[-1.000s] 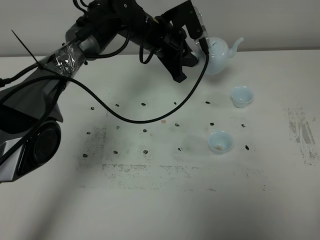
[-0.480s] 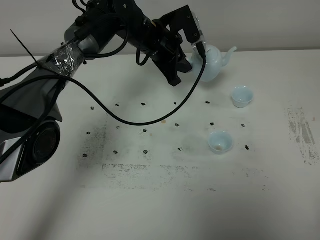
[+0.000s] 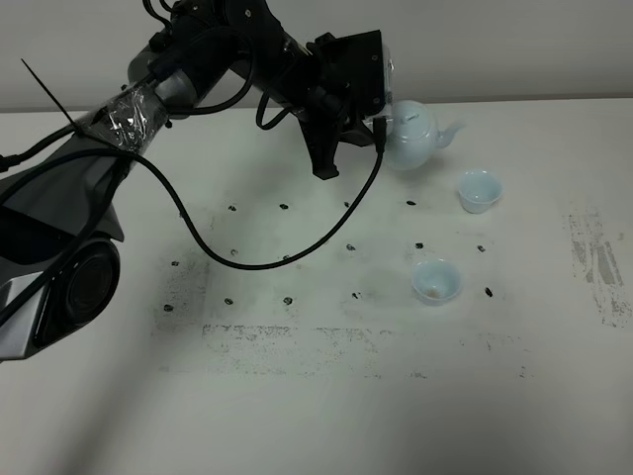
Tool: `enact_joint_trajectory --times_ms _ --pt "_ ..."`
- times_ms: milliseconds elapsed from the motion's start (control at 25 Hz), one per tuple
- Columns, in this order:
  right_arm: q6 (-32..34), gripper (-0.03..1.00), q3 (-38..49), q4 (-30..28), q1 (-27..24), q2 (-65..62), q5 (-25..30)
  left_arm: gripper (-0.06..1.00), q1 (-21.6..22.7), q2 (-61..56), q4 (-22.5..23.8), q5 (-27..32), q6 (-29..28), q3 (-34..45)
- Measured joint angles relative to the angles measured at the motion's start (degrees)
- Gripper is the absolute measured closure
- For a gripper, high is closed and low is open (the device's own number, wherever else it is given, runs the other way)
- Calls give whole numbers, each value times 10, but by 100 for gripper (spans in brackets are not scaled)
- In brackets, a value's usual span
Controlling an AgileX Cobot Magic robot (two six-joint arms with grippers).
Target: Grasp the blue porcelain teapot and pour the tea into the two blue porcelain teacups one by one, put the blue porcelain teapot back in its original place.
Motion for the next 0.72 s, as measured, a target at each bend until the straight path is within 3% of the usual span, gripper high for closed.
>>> enact_joint_trajectory --times_ms 160,720 --pt "0 39 0 0 0 0 0 94 0 11 -1 -11 41 0" --pt "0 39 0 0 0 0 0 94 6 18 -12 -24 48 -1"
